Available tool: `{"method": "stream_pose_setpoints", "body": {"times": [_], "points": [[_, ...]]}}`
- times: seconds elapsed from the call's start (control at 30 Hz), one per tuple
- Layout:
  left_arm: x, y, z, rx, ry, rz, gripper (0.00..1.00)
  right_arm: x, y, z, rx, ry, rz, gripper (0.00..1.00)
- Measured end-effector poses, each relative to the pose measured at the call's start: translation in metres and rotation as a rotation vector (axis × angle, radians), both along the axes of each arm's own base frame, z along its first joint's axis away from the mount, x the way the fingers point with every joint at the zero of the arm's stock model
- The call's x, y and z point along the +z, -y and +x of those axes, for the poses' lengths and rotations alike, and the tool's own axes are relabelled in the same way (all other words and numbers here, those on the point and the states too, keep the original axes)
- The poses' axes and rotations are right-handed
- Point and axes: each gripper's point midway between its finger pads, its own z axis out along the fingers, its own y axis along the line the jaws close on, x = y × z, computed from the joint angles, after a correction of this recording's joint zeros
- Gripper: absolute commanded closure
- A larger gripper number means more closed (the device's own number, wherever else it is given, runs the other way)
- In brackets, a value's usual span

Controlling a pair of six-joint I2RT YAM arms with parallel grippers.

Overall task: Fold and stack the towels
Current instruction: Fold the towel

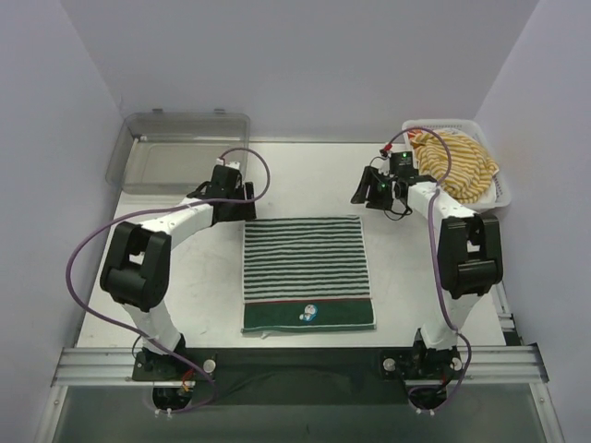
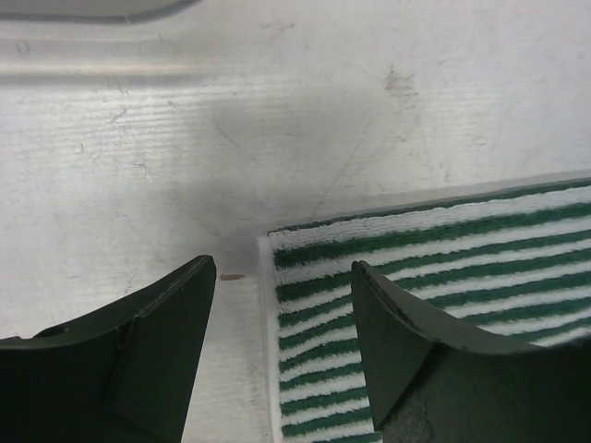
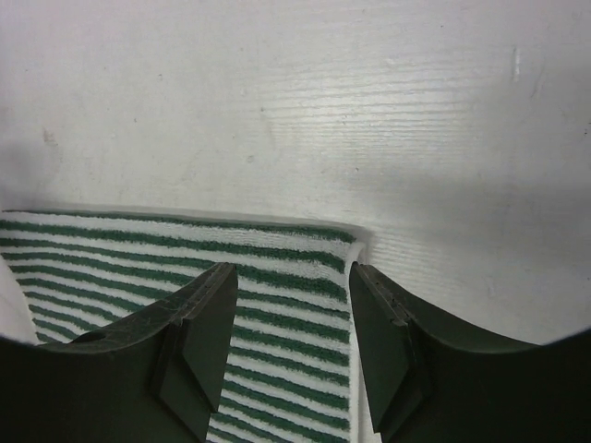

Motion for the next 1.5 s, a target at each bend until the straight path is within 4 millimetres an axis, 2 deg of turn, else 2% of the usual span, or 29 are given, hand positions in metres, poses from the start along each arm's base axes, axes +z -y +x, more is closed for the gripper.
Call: {"method": "stream_pose_setpoints", "body": {"times": [0.07,0.17,0.3,0.43,0.53,0.57,0.73,0.77,0.8,0.9,0.93,1.5], "points": [[-0.018,-0.002,-0.002,-0.016,-0.04,0.028,0.3,-0.002,0.003,-0.001,-0.002,-0.006,-0.009,0.49],[-0.035,-0.003,-0.005,-0.026,-0.075,0.048,0.3,-0.003,0.006,-0.002,-0.002,-0.011,-0.015,0.49],[-0.042,-0.004,-0.006,-0.035,-0.089,0.06,0.3,-0.005,0.007,-0.003,-0.002,-0.017,-0.022,0.49],[-0.049,-0.005,-0.004,-0.034,-0.093,0.071,0.32,-0.016,0.01,-0.003,-0.012,-0.04,-0.033,0.49],[-0.049,-0.003,0.003,-0.029,-0.08,0.073,0.35,-0.029,0.013,-0.005,-0.018,-0.079,-0.044,0.49],[-0.049,-0.003,0.005,-0.027,-0.076,0.075,0.41,-0.034,0.014,-0.005,-0.021,-0.094,-0.048,0.49],[-0.05,0.0,0.015,-0.022,-0.06,0.074,0.45,-0.053,0.017,-0.008,-0.029,-0.164,-0.07,0.49],[-0.05,0.0,0.017,-0.022,-0.057,0.074,0.49,-0.056,0.017,-0.008,-0.03,-0.172,-0.073,0.49],[-0.05,0.0,0.018,-0.021,-0.055,0.074,0.55,-0.057,0.017,-0.007,-0.03,-0.178,-0.073,0.49],[-0.052,0.001,0.02,-0.024,-0.051,0.073,0.58,-0.057,0.017,-0.003,-0.032,-0.181,-0.078,0.49],[-0.052,0.001,0.021,-0.024,-0.05,0.073,0.64,-0.056,0.017,-0.001,-0.032,-0.183,-0.078,0.49],[-0.053,0.008,0.028,-0.049,-0.041,0.062,0.76,-0.058,0.0,-0.003,0.063,-0.22,-0.038,0.58]]}}
